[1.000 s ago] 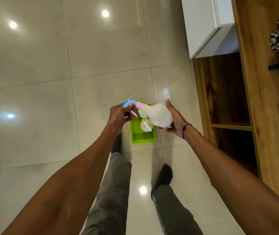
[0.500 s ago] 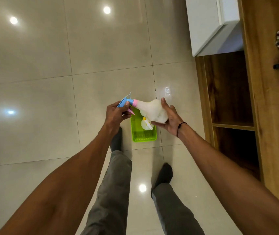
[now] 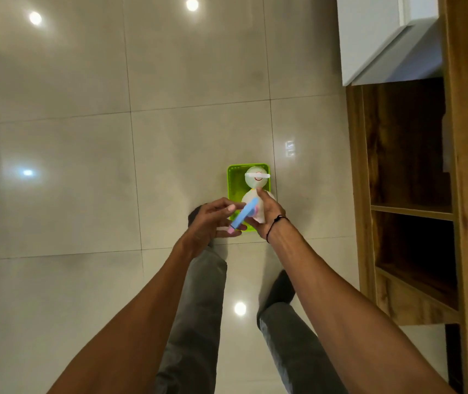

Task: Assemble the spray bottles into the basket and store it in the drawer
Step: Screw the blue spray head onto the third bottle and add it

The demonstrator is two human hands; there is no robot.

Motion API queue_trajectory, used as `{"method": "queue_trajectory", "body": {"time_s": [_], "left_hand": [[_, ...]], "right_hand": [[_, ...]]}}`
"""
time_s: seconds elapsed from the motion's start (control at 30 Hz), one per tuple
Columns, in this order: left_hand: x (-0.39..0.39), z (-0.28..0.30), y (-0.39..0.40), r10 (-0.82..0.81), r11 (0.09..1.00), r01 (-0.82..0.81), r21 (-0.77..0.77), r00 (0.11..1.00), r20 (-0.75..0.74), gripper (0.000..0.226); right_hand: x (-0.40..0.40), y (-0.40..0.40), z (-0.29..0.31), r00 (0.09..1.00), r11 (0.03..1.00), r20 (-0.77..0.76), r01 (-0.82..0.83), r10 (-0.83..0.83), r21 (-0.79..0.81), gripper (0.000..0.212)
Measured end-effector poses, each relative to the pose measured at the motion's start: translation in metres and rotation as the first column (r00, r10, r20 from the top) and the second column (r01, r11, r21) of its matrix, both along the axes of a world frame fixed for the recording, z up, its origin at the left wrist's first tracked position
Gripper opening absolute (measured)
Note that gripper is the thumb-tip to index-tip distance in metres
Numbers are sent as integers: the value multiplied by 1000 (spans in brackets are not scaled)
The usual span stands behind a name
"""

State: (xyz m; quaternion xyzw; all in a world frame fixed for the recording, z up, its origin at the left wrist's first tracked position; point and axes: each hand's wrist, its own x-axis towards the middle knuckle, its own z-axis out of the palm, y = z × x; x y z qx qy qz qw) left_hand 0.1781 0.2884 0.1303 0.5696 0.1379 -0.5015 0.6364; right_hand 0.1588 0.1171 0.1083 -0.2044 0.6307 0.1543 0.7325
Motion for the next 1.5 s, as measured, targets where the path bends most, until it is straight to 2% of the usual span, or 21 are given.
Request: {"method": "queue_trajectory", "body": {"time_s": [0.07, 0.13, 0.27, 0.33, 0.47, 0.8, 1.03, 1.37, 1.5], "left_hand": [[-8, -9, -2, -59, 997, 61, 42, 998, -39, 68], [-15, -22, -8, -57, 986, 63, 156, 997, -46, 85], [-27, -55, -12, -29, 964, 47, 260, 997, -75, 98], [-36, -73, -11, -51, 962, 71, 265, 995, -81, 96], [-53, -106, -9, -42, 952, 65, 299, 996, -84, 72], [-55, -180, -18, 6, 940, 45, 339, 989, -148, 68], [-51, -219, -24, 33, 937, 42, 347, 978, -207, 74], [-57, -236, -28, -1, 912, 64, 404, 988, -156, 86], [-58, -228, -24, 21, 880, 48, 473, 990, -139, 83]], "right_hand": [[-9, 8, -11, 997, 997, -35, -74, 74, -15, 69], [-15, 16, -28, 995, 996, -57, -87, 86, -27, 70], [-22, 28, -64, 990, 991, -54, -130, 133, 41, 65], [-25, 30, -80, 974, 977, -84, -206, 209, 48, 62], [-33, 35, -109, 928, 933, -108, -351, 358, 79, 59], [-40, 45, -196, 912, 930, -188, -362, 366, 54, 59], [-36, 40, -234, 902, 927, -225, -373, 370, 27, 55], [-42, 33, -247, 899, 907, -226, -407, 375, -113, 39], [-53, 20, -241, 854, 823, -323, -498, 409, -275, 35]]}}
